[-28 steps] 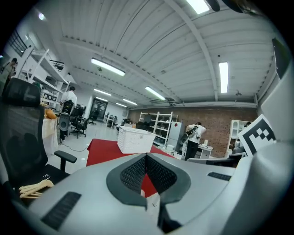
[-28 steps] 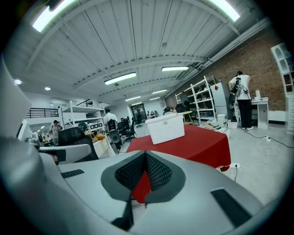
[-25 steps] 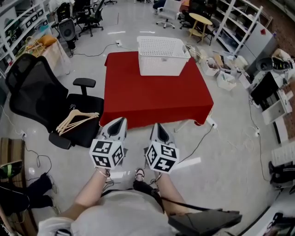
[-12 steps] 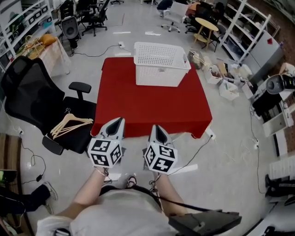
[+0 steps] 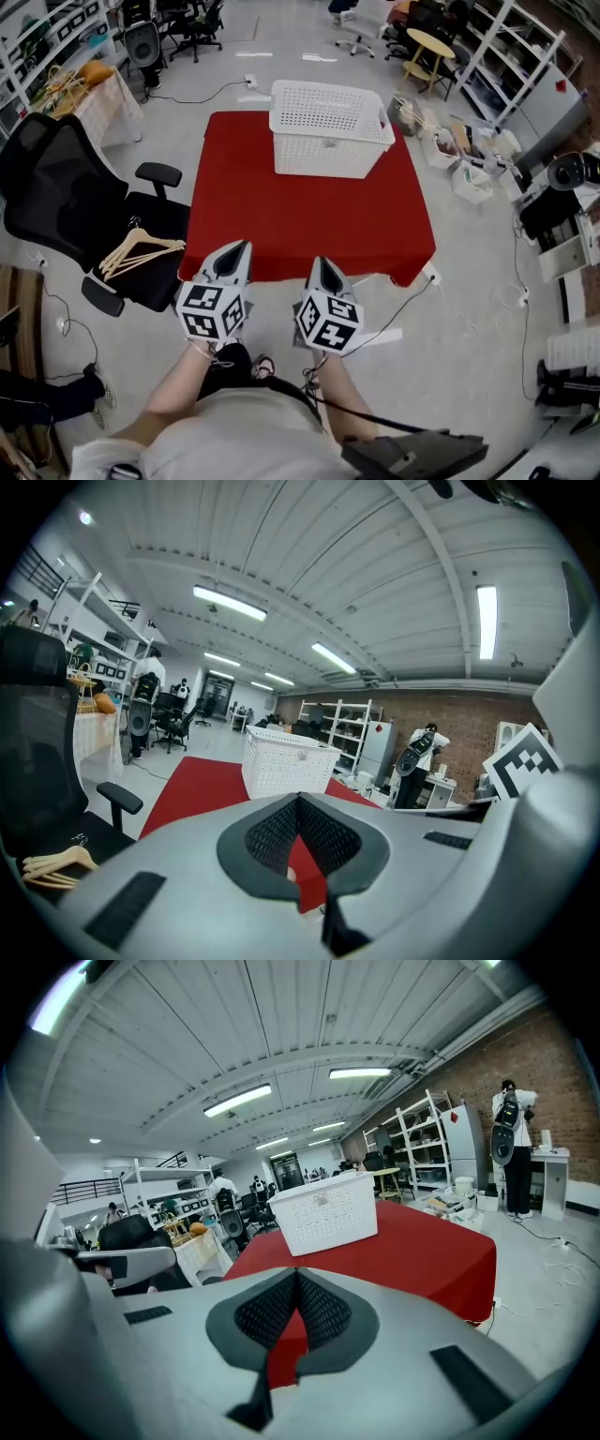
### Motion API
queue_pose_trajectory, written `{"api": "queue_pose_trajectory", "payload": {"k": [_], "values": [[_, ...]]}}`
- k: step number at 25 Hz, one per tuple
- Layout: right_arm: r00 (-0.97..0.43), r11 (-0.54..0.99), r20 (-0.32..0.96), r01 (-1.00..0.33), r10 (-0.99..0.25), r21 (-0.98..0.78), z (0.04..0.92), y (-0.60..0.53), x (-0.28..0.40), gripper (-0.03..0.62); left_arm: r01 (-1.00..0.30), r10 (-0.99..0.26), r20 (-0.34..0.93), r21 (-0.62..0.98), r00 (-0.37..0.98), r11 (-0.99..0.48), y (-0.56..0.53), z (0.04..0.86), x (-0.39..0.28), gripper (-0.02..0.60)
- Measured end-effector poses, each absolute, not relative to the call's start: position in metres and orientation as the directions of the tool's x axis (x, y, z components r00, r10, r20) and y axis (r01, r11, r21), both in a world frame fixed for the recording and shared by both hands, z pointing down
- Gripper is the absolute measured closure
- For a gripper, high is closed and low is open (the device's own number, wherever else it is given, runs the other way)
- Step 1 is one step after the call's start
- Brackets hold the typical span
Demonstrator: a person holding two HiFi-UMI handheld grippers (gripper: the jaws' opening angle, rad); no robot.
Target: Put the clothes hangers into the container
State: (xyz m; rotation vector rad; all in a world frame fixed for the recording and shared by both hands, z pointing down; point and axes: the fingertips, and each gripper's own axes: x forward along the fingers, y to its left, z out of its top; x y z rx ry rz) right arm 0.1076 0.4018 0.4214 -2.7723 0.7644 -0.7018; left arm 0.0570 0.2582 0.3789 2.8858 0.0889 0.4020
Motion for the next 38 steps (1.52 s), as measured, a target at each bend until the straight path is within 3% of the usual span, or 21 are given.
{"api": "queue_pose_trajectory", "payload": {"k": [24,32,38], "values": [[0.813,-0.901,0.389,-0.376,-0.432,-0.215,0.397,0.300,0.268,0.579,0.174,0.230,0.204,0.258,0.952,-0.950,0.162,0.358,0.250,0.581],[0.794,-0.885,0.391,-0.427,-0.465,-0.186,0.407,0.224,0.292,0.579,0.159,0.218,0.212,0.264,0.953,-0.951,0.098,0.373,0.283,0.581],[0.811,-0.901,0.394,-0.379,-0.433,-0.210,0.409,0.219,0.311,0.579,0.165,0.222,0.221,0.250,0.950,-0.954,0.080,0.376,0.307,0.581]]}}
